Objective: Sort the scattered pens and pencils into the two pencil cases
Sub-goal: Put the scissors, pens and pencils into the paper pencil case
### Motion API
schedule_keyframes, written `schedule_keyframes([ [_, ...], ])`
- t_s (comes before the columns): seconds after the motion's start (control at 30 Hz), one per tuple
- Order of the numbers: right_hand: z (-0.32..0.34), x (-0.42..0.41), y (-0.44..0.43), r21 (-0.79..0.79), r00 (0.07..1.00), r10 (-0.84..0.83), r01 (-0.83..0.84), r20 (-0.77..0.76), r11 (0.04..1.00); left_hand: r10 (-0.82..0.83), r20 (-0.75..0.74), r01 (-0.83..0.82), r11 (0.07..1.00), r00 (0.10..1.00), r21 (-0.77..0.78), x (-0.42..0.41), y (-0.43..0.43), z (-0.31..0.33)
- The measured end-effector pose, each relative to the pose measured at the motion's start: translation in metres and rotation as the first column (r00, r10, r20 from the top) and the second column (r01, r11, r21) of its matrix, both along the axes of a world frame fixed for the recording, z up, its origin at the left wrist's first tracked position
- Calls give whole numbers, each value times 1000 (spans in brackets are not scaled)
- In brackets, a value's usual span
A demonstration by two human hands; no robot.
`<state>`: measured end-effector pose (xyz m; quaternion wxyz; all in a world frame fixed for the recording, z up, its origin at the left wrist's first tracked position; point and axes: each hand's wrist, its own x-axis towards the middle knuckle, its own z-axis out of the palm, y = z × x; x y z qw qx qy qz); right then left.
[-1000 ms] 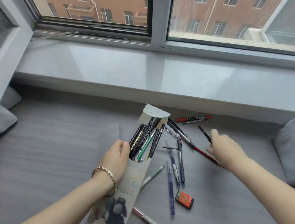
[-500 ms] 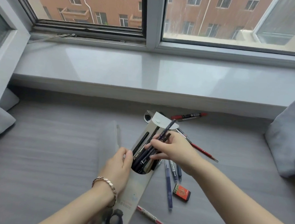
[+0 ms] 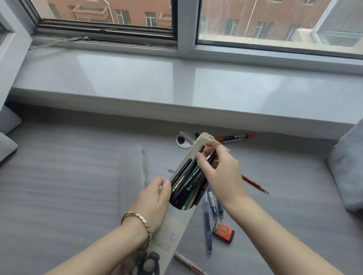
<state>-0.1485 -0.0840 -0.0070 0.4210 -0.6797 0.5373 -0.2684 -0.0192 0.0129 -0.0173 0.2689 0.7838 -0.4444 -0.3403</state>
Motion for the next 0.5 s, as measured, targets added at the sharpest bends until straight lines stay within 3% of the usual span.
schedule_keyframes([
  [0.17, -8, 3, -7, -257, 925, 141, -241, -354, 936, 2, 1, -2, 1000, 1000, 10, 3, -4, -2],
  [0.3, -21, -6, -44, -399, 977, 59, -138, -206, 907, 63, 27, -63, 998, 998, 9, 15, -17, -4],
  [0.37, -36, -18, -73, -403, 947, -9, -128, -321, 906, 108, 46, -108, 994, 993, 2, 24, -21, -4],
  [0.5, -61, -39, -111, -165, 619, 96, -351, -780, 922, 197, 80, -199, 980, 977, 16, 38, -25, -5],
])
